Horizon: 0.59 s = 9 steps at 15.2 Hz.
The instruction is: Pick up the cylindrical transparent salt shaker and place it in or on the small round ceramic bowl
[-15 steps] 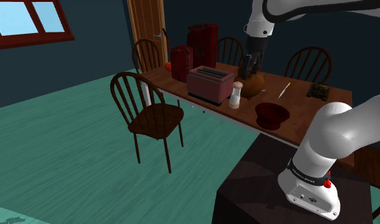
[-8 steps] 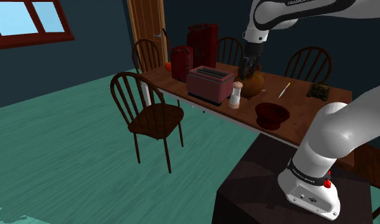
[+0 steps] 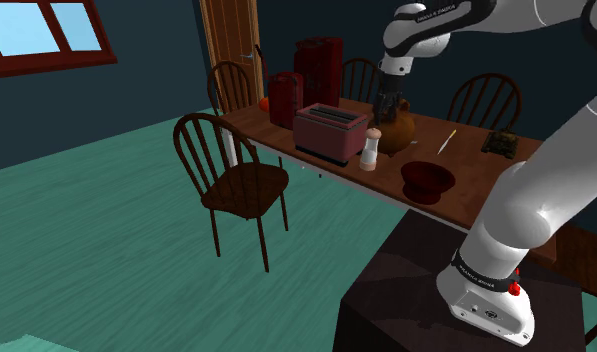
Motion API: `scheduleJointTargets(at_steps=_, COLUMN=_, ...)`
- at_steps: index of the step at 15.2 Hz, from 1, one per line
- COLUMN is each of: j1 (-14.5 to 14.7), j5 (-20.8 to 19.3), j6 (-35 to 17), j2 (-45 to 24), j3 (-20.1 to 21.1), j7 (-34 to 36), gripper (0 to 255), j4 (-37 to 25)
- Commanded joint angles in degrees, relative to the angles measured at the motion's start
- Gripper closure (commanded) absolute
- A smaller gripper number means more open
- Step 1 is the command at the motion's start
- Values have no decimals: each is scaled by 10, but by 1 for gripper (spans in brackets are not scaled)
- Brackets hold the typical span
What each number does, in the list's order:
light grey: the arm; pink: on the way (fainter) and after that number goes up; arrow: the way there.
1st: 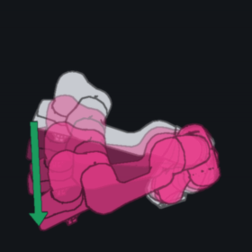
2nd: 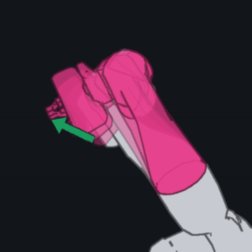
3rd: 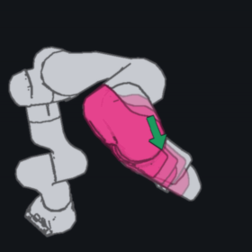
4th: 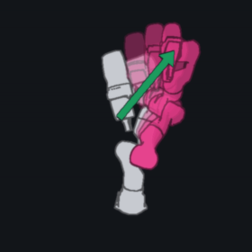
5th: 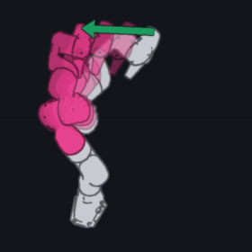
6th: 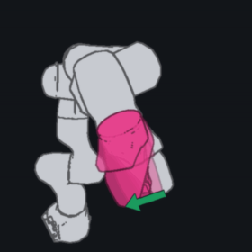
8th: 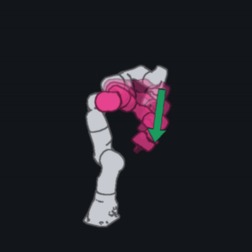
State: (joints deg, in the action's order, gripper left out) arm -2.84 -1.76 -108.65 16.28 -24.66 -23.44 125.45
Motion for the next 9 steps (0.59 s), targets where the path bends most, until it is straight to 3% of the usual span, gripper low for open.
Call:
scheduleJointTargets(at_steps=1, j1=-1, j5=19, j6=-9, j2=-44, j3=-22, j7=-32, gripper=0, j4=-27)
scheduleJointTargets(at_steps=9, j1=-35, j5=141, j6=-9, j2=-245, j3=-78, j7=-167, gripper=0, j4=-172)
